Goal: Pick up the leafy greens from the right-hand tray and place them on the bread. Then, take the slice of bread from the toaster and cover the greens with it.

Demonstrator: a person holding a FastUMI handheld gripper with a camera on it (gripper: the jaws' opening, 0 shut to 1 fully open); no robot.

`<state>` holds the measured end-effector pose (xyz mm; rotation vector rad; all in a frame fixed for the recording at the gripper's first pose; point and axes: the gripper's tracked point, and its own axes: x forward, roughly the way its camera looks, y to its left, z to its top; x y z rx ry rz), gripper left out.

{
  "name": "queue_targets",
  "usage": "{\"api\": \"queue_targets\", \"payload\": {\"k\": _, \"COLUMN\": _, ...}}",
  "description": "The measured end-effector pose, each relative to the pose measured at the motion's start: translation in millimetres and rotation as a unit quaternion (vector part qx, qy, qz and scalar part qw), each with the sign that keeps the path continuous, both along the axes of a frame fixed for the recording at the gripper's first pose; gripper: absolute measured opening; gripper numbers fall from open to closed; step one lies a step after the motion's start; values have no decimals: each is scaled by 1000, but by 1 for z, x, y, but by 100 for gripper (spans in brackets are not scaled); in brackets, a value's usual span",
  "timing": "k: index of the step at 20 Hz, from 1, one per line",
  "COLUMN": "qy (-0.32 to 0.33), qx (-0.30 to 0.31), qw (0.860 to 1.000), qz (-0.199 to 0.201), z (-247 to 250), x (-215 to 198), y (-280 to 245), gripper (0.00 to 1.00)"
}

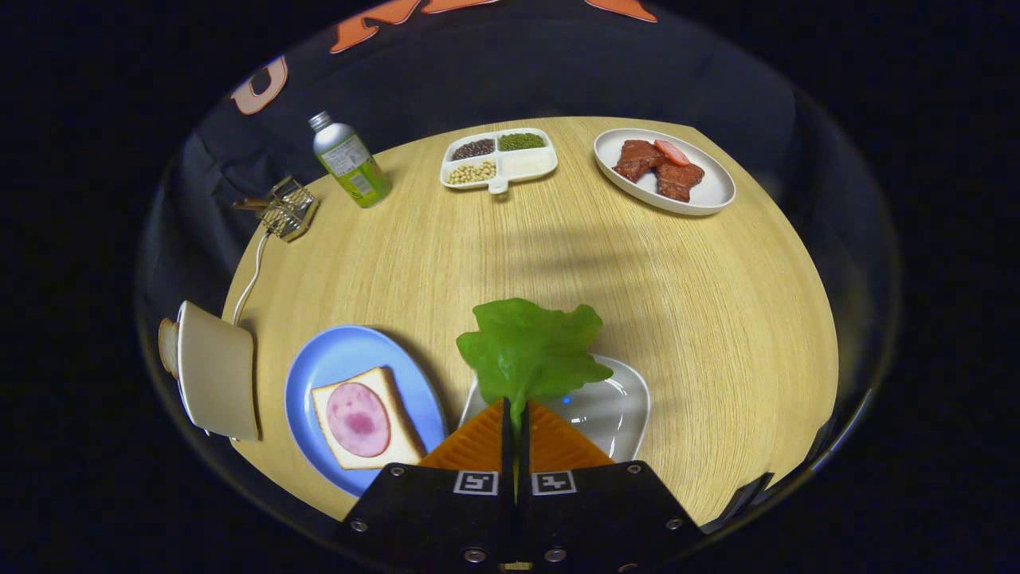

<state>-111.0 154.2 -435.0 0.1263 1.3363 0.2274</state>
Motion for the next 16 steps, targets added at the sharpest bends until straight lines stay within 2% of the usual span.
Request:
{"api": "queue_targets", "payload": {"k": 7, "qy": -6, "qx": 101, "qw": 994, "qz": 33, "z": 48, "x": -17, "y": 70, "gripper": 1}}
{"api": "queue_targets", "payload": {"k": 16, "qy": 42, "qx": 128, "qw": 987, "qz": 85, "z": 46, "x": -49, "y": 142, "gripper": 2}}
